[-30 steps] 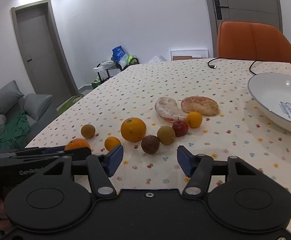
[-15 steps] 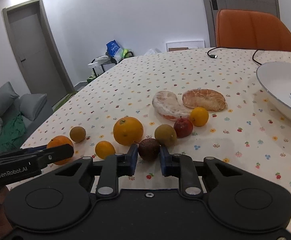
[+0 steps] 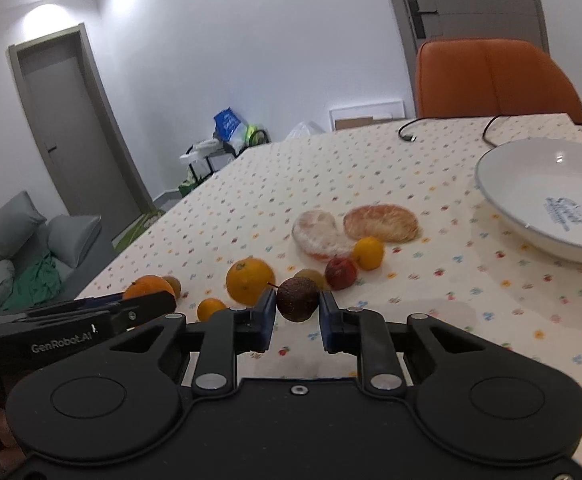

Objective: Organize fruits
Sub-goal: 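Carry both fruits into the white bowl and open both tools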

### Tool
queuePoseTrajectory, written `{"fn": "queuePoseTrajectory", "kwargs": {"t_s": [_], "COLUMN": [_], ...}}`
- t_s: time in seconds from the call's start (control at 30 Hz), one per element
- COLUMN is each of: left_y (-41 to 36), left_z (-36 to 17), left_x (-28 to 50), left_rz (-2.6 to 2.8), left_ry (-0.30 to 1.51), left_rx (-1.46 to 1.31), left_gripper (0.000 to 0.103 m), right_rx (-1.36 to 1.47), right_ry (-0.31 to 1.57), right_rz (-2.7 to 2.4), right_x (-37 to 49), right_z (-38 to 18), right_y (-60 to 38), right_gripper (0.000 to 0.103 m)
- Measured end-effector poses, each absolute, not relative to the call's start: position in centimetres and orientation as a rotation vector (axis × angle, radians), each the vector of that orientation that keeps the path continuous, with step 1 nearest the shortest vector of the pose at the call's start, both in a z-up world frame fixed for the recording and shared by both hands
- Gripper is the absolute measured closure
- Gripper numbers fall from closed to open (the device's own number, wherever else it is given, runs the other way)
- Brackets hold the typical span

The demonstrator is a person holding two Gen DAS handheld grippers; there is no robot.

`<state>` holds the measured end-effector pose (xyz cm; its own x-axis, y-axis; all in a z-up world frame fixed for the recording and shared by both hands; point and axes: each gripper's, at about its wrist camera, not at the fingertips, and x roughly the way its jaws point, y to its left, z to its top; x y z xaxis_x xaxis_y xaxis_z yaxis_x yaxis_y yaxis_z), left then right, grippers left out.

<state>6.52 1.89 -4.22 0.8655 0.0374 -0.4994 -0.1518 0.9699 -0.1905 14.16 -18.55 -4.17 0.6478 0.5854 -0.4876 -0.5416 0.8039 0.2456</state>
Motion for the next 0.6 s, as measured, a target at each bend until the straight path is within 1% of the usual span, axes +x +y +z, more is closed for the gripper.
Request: {"fn": "queuePoseTrajectory", "kwargs": {"t_s": [0.6], "left_y": [-4.1], "left_z": [-2.6], "left_x": [9.9], "left_rz": [-0.035], "left_ry": [0.502], "left_rx": [-0.145], "left_gripper": [0.064], "right_rx": [0.149], "right_ry": [0.511], "right_rz": [0.512], "right_x": [14.8], "right_z": [-2.9], "right_y": [-25.0], "right_gripper": [0.082]}}
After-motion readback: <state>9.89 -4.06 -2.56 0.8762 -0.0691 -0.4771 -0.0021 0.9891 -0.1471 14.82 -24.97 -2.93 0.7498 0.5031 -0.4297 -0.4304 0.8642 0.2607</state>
